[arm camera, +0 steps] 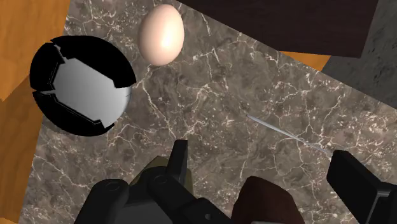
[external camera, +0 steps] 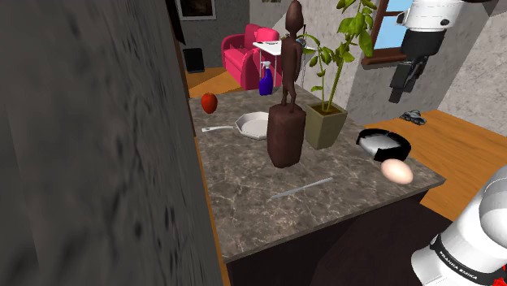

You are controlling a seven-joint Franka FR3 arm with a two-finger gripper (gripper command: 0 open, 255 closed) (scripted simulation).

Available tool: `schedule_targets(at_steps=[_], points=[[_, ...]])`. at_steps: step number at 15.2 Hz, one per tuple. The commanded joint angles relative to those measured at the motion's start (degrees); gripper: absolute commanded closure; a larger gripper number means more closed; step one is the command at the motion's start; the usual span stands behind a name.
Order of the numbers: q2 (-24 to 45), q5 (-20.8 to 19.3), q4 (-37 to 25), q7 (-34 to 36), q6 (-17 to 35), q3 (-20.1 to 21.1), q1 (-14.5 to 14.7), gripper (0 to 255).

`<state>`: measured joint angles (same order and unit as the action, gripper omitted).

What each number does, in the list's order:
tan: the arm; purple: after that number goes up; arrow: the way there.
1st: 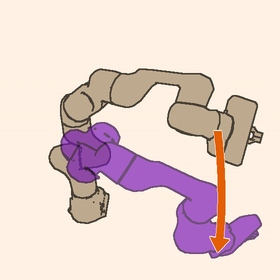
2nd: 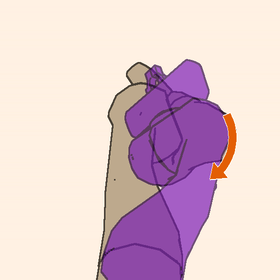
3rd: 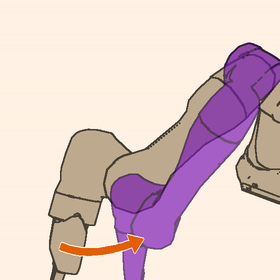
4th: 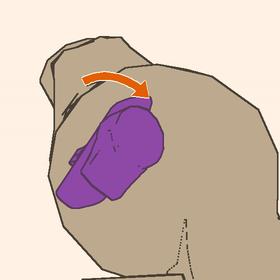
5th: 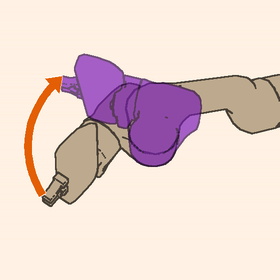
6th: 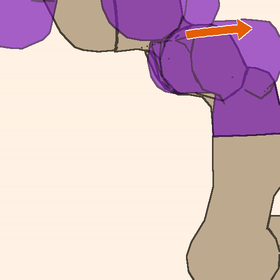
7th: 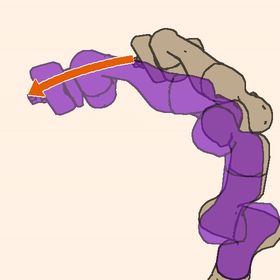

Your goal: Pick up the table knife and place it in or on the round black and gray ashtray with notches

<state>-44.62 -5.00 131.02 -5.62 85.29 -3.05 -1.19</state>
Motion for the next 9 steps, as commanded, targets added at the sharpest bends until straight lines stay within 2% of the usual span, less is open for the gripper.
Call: schedule_targets(at_steps=[1,9], points=[[0.00,0.00,0.00,0.00,0.00,0.00,0.00,0],[7.55,-1.10,7.89,-13.73,15.28,-2.33,6.44,0]])
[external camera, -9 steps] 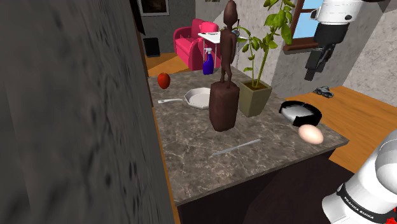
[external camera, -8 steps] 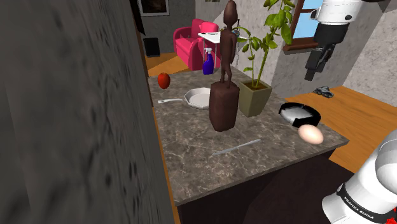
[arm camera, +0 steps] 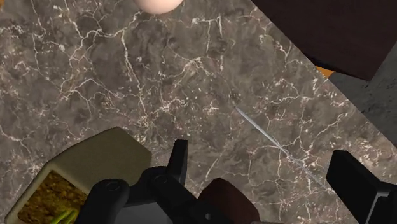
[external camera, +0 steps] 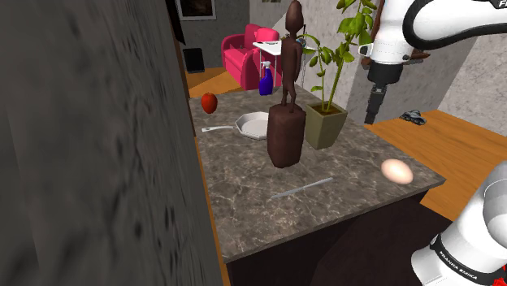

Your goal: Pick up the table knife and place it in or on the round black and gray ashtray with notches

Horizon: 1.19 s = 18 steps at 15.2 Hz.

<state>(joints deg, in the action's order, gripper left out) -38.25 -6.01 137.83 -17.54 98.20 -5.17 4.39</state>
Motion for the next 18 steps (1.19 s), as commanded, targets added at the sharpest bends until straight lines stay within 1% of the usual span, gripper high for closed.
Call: schedule_targets(at_steps=[1,9,18], points=[[2.36,-0.18,1.84,-3.50,4.29,-0.46,1.67,0],[13.31,-0.20,6.26,-16.91,19.45,-1.65,7.96,0],[27.91,1.06,8.33,-31.94,35.81,-1.15,14.52,0]])
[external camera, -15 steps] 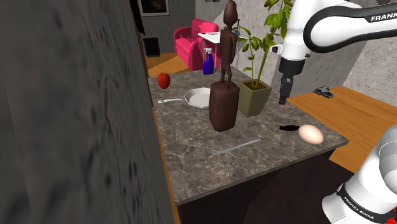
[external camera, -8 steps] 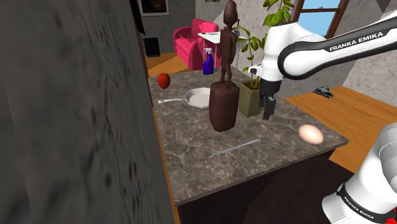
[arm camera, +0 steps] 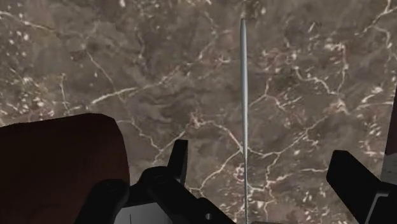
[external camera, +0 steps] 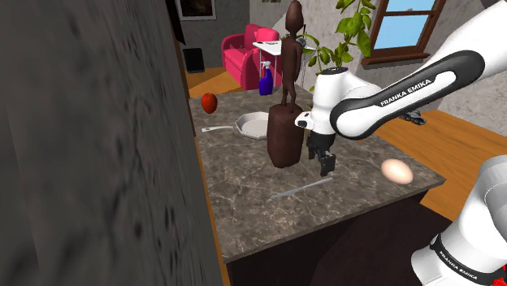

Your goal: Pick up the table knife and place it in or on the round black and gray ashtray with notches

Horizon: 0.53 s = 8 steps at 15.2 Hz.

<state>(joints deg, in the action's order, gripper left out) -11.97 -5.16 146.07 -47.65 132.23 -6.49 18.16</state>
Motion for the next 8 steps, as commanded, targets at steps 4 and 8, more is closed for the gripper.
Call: schedule_targets(at_steps=[4,8], points=[[6.05,0.61,0.71,-4.91,6.75,0.58,1.86,0],[8.75,0.69,1.56,-5.00,10.30,0.47,1.80,0]])
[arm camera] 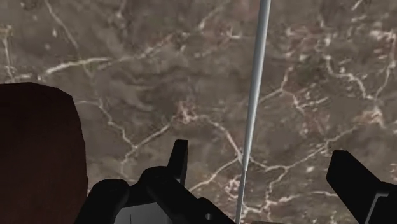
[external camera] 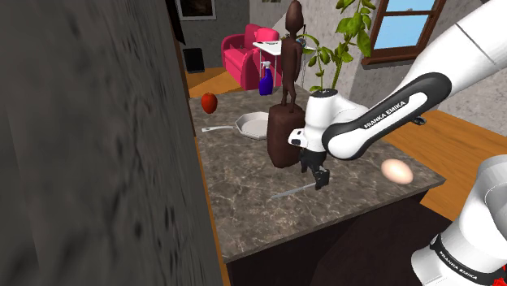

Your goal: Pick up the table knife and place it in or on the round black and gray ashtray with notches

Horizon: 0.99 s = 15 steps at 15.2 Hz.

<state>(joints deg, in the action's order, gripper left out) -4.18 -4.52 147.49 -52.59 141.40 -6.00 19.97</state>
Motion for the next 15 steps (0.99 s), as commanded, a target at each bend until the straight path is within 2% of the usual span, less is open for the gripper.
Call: schedule_targets(at_steps=[1,9,10,15], points=[[1.66,0.08,0.31,-0.09,2.02,-0.06,-0.02,0],[2.07,0.10,0.40,-0.11,2.51,-0.07,-0.03,0],[2.07,0.10,0.40,-0.11,2.51,-0.07,-0.03,255],[2.07,0.10,0.40,-0.11,2.51,-0.07,-0.03,255]])
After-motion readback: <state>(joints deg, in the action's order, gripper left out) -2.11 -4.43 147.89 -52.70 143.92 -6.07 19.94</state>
